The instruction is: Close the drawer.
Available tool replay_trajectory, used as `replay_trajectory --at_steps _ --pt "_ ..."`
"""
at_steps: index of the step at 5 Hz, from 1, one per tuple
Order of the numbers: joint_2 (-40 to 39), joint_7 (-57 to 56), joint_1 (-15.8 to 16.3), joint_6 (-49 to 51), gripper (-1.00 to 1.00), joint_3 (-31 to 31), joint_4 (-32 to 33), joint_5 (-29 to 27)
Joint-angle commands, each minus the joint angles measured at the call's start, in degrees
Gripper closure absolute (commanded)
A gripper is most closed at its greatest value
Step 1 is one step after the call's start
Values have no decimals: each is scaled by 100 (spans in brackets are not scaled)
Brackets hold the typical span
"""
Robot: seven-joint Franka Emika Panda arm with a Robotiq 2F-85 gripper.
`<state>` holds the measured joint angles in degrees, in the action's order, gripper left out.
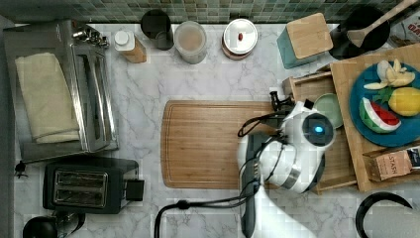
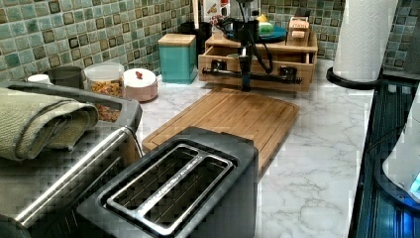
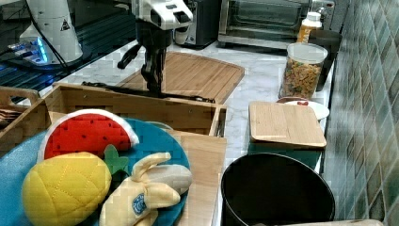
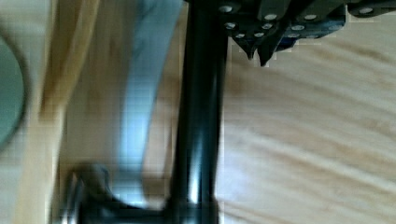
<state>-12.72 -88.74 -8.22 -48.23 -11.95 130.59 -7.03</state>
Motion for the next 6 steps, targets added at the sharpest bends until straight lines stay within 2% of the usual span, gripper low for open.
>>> replay_trajectory --at_steps 1,2,3,6 --pt "-361 -697 -1492 -307 100 -340 -1793 159" --pt "-192 -126 -1489 -549 100 -450 -1589 652" --pt "37 138 -1262 -1444 100 -674 -988 1123" --pt "37 141 -1270 -1444 100 -664 -987 1127"
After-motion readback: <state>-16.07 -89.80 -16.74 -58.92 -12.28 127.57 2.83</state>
